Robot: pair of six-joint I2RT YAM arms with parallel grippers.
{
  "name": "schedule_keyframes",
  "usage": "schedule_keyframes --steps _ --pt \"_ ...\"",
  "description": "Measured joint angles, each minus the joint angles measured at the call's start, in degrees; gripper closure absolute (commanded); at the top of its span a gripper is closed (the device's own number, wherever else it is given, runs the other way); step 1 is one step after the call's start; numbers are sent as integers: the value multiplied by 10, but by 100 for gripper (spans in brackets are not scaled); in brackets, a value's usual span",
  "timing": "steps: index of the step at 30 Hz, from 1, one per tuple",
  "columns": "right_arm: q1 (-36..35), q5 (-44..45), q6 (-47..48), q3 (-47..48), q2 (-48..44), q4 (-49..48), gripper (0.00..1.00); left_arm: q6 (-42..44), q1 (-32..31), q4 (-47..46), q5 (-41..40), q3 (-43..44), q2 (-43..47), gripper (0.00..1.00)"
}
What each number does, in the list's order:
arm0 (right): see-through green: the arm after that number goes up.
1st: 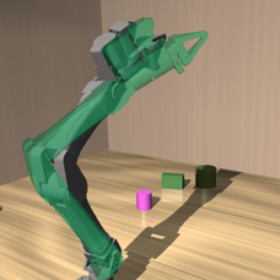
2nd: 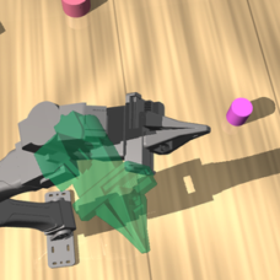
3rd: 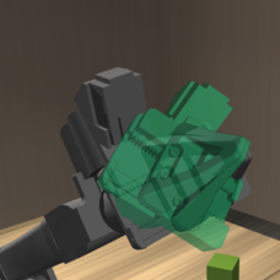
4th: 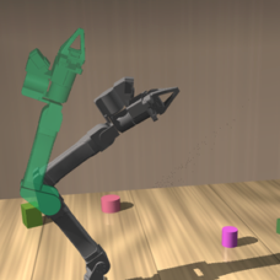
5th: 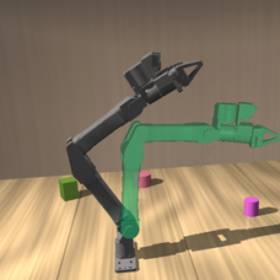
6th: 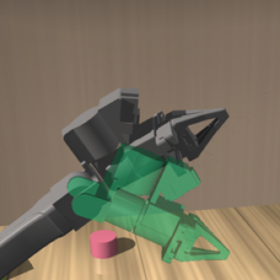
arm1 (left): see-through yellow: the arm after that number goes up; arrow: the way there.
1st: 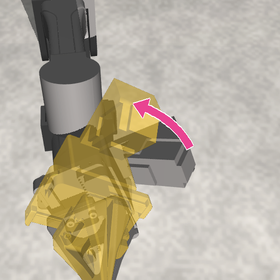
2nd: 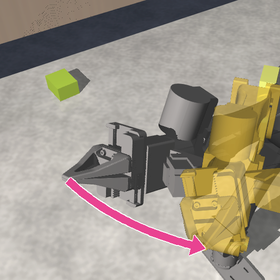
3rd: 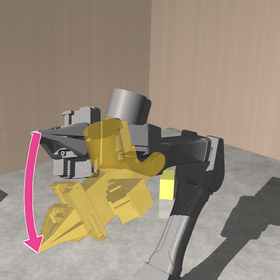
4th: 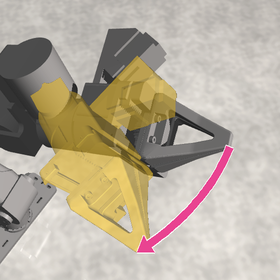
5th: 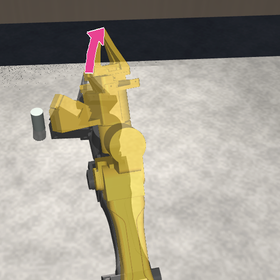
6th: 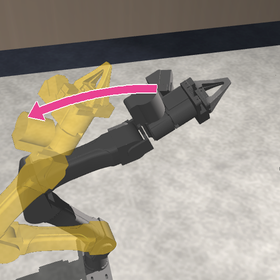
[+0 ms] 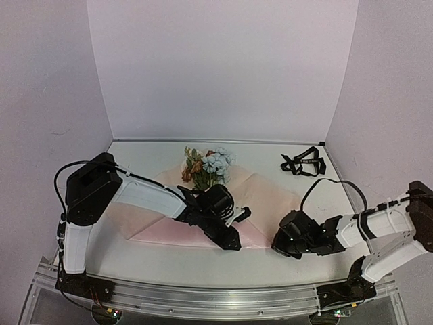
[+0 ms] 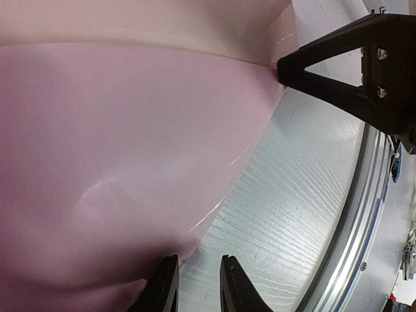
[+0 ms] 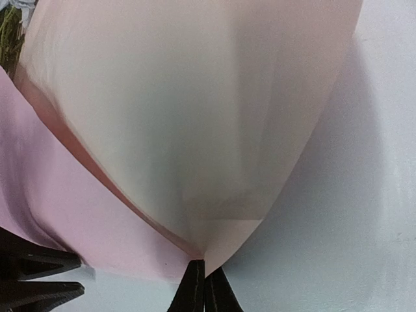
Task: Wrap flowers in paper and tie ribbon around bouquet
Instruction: Pick up the one-fourth-folded wrapping paper from the center of the board, then fold the one-fourth-folded wrapping paper at the center of the board.
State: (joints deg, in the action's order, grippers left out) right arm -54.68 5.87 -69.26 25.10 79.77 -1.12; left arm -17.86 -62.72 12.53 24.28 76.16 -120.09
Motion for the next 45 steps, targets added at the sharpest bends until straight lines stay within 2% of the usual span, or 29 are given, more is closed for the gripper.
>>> schedule_keyframes --steps 4,12,16,23,30,36,45 --pt "0 36 16 -37 -51 18 100 -3 7 0 0 0 2 76" --pt "0 95 83 -56 -189 157 100 -18 9 -6 14 12 2 76" --pt "0 106 121 -51 -222 215 100 -22 9 -11 22 17 2 76" --pt "0 106 178 -2 -225 274 100 -32 9 -22 29 17 2 76" --pt "-3 88 216 56 -221 291 100 -34 9 -27 32 17 2 76" --pt "-21 56 246 101 -184 292 100 -35 9 -31 32 17 1 76" --pt "-29 42 270 134 -164 317 100 -48 10 -37 18 10 11 75"
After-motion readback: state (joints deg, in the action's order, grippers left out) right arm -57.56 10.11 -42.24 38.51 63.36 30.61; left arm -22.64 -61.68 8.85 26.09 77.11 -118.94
